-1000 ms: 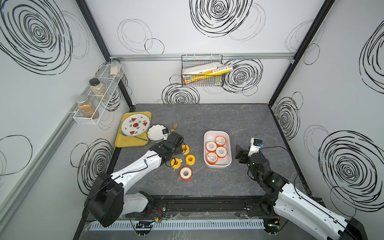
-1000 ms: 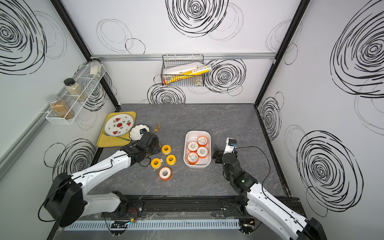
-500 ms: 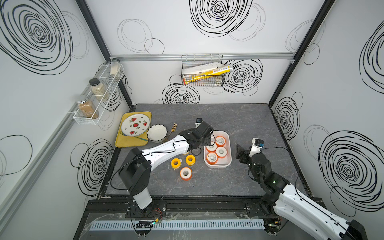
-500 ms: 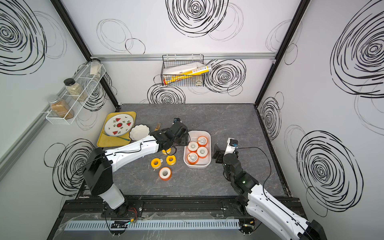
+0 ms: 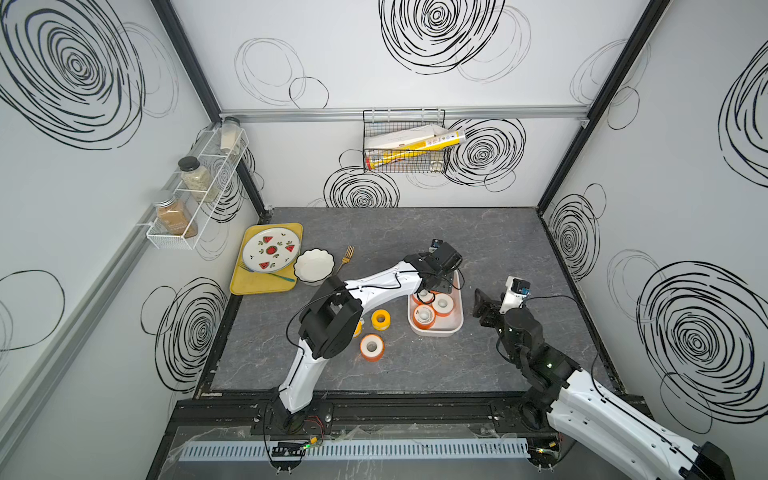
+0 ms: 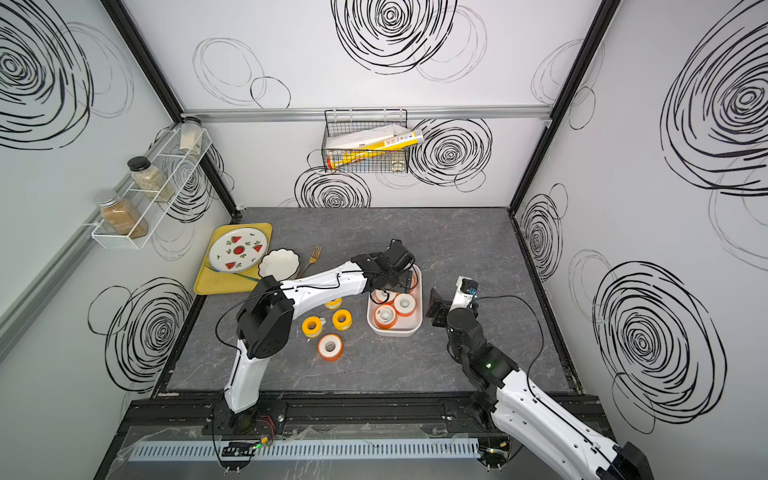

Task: Put the sealing tape into the storage box
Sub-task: Place the sealing tape in the storage box.

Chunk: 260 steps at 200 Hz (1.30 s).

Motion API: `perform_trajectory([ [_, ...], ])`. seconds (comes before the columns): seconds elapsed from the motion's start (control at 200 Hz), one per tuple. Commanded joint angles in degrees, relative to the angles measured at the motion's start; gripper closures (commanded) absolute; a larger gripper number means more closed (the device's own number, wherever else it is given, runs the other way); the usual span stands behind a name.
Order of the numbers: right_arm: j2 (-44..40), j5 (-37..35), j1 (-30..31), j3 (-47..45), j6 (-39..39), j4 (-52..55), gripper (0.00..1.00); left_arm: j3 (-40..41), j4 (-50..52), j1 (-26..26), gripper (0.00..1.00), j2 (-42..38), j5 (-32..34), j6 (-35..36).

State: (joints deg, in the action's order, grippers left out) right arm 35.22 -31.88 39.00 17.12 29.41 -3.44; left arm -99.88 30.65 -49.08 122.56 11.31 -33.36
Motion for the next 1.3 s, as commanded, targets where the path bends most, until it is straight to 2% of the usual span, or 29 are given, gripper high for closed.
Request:
perform_trajectory([
  [0.0, -0.5, -0.9, -0.2, -0.7, 0.8, -0.2, 0.18, -4.2, 0.1, 0.2, 0.41, 2.1, -0.8, 1.4],
  [0.41, 0.0, -0.6, -0.2, -0.5, 0.6, -0.4, 0.18, -13.2, 2.6, 0.7, 0.40, 10.4, -0.9, 2.8],
  [0.881, 0.8, -0.3, -0.2, -0.2, 0.5, -0.7, 0.18, -15.3, 2.0, 1.2, 0.38, 13.1, 0.2, 3.8],
  [1.026, 0.9, -0.3, -0.2, -0.2, 0.5, -0.7, 0.18, -16.2, 2.7, 1.2, 0.33, 13.7, 0.0, 3.8],
  [1.181, 1.0, -0.3, -0.2, -0.2, 0.5, -0.7, 0.18, -16.3, 2.7, 1.2, 0.15, 13.1, 0.4, 4.0],
  [1.296, 1.0, -0.3, -0.2, -0.2, 0.5, -0.6, 0.17, -16.5, 2.8, 1.2, 0.14, 12.4, 0.4, 4.1],
])
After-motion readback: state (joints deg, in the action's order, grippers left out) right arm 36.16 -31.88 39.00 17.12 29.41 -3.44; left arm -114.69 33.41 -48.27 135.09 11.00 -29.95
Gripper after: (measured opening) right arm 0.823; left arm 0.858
